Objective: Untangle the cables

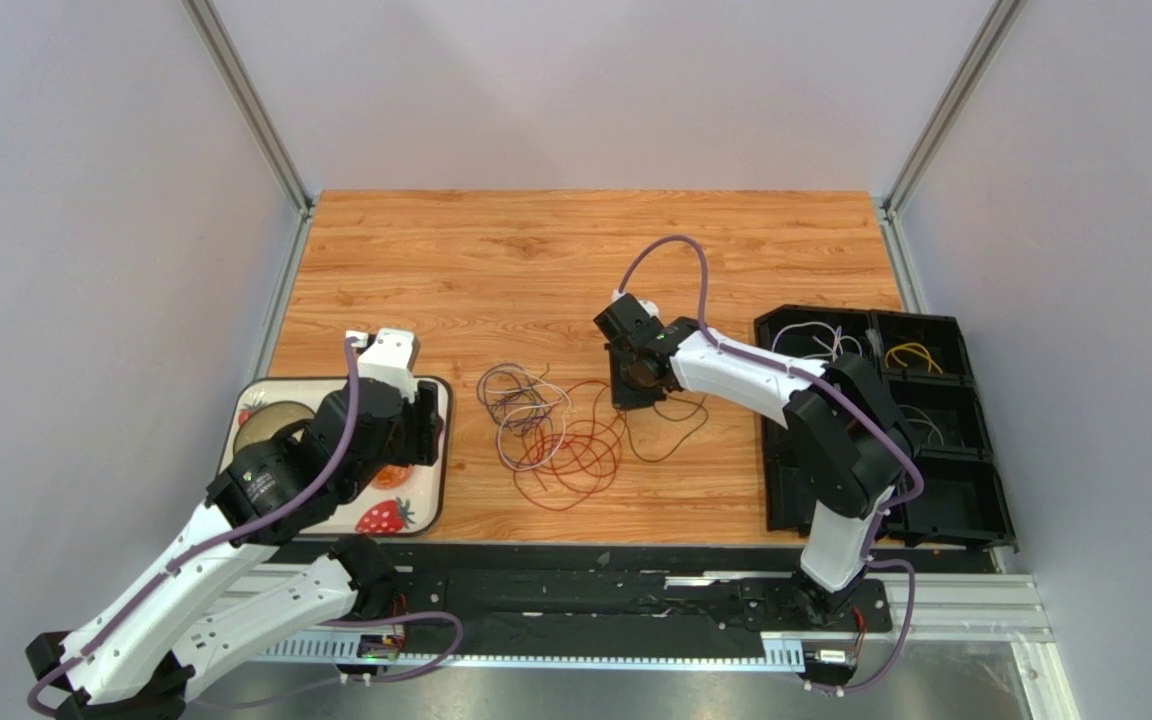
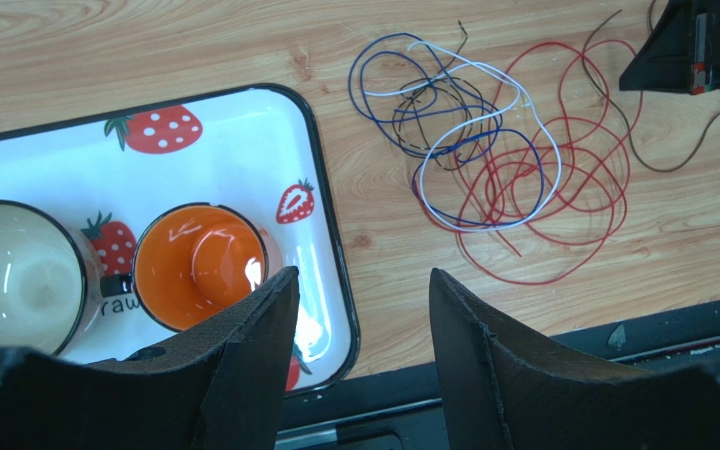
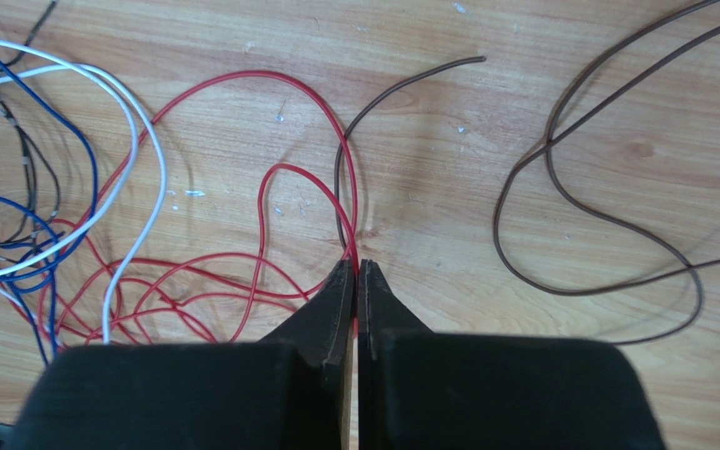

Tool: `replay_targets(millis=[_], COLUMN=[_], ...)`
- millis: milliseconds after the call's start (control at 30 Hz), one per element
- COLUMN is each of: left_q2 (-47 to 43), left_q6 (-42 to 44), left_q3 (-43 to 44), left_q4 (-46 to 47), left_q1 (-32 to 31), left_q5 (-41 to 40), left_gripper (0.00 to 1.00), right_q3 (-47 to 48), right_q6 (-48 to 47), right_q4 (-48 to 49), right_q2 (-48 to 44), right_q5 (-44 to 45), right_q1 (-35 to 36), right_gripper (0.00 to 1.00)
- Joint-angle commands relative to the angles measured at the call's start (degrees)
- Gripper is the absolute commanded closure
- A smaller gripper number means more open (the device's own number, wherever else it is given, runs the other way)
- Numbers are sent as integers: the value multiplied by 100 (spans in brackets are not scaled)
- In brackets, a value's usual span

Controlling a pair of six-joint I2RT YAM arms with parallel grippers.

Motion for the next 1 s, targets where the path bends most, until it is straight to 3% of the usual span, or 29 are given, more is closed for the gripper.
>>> replay_targets(millis=[0, 200, 300, 467, 667, 800, 967], left_q2=[-52, -25, -8, -17, 1, 54, 63], left_q6=[-44, -26, -17, -17, 18, 18, -9], left_q3=[159, 168, 168, 159, 177, 212, 212], left_q4=[-9, 9, 9, 0, 9, 0, -26], left_q1=[1, 1, 1, 1, 1, 1, 1], left_q5=[-83, -74, -65, -65, 5, 40, 14], left_gripper=[38, 38, 38, 38, 38, 38, 38], right_q3=[782, 2258, 2741, 2778, 2743, 3094, 2797], right_q6=[-205, -495, -829, -1417, -1761, -1876, -1762], right_q4=[-489, -1158, -915, 105, 931, 408, 326], right_q2=[-586, -1684, -2211, -3039, -3655, -3419, -3514], right_q5=[351, 765, 493, -139, -228, 246, 412], right_q1=[75, 128, 189, 444, 541, 541, 541], right_gripper=[100, 100, 100, 100, 100, 100, 100])
